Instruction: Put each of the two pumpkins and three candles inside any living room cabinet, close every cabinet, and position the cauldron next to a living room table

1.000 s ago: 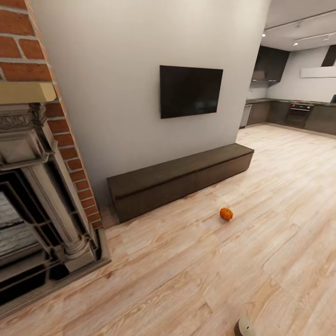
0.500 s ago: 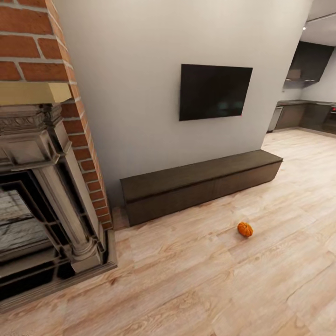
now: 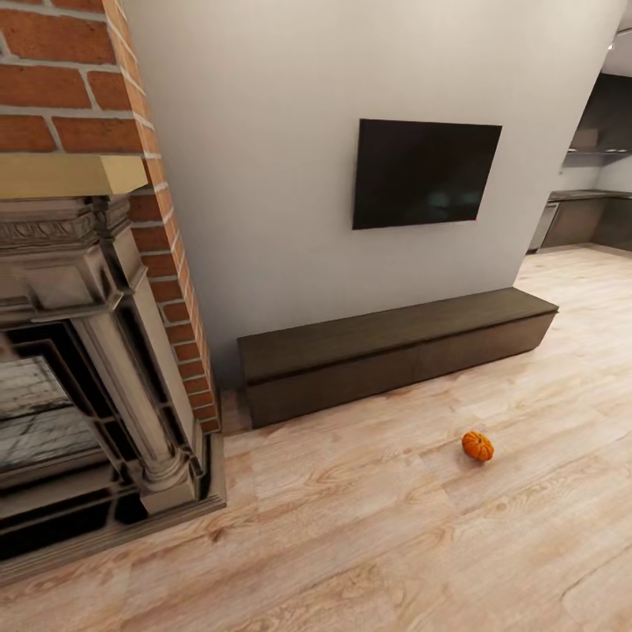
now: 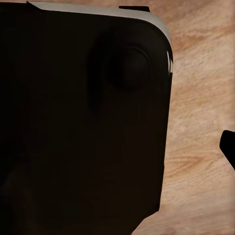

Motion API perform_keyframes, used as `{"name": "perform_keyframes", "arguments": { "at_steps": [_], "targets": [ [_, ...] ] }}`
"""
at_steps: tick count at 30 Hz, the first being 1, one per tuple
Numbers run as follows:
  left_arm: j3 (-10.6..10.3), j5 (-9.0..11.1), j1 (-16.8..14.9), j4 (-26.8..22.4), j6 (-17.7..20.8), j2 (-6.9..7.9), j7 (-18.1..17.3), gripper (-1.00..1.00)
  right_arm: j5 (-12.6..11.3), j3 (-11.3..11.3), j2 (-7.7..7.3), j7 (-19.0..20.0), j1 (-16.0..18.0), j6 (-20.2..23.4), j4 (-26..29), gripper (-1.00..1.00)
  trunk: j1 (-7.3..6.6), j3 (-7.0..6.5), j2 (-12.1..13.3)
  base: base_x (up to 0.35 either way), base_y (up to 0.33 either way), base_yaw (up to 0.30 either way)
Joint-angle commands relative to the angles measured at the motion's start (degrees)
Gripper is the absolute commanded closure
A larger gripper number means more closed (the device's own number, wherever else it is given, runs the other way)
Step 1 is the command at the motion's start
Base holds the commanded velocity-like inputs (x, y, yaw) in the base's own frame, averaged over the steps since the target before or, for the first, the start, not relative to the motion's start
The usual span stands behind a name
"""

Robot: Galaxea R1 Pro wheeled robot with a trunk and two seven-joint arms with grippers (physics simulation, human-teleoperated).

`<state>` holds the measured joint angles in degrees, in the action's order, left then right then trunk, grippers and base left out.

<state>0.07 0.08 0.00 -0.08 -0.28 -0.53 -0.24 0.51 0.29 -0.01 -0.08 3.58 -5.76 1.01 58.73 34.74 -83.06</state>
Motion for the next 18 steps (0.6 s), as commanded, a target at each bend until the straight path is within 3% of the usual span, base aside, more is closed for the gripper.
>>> {"name": "perform_keyframes", "arguments": {
  "at_steps": [1, 4, 18],
  "targets": [
    [0.01, 0.01, 0.00, -0.01, -0.05, 0.00, -0.02, -1.00, 0.02, -0.01, 0.01, -0.01, 0.03, -0.20, -0.02, -1.00, 0.00, 0.04, -0.02, 0.000, 0.000, 0.000],
    [0.02, 0.02, 0.00, -0.01, -0.07, 0.00, -0.02, -1.00, -0.05, -0.02, 0.04, -0.01, 0.03, -0.22, 0.03, -1.00, 0.00, 0.04, -0.02, 0.018, 0.000, 0.000],
    [0.02, 0.01, 0.00, -0.01, -0.01, 0.00, -0.02, -1.00, -0.07, -0.12, 0.09, -0.07, 0.03, -0.22, -0.04, -1.00, 0.00, 0.30, -0.02, 0.321, 0.000, 0.075]
  ]
}}
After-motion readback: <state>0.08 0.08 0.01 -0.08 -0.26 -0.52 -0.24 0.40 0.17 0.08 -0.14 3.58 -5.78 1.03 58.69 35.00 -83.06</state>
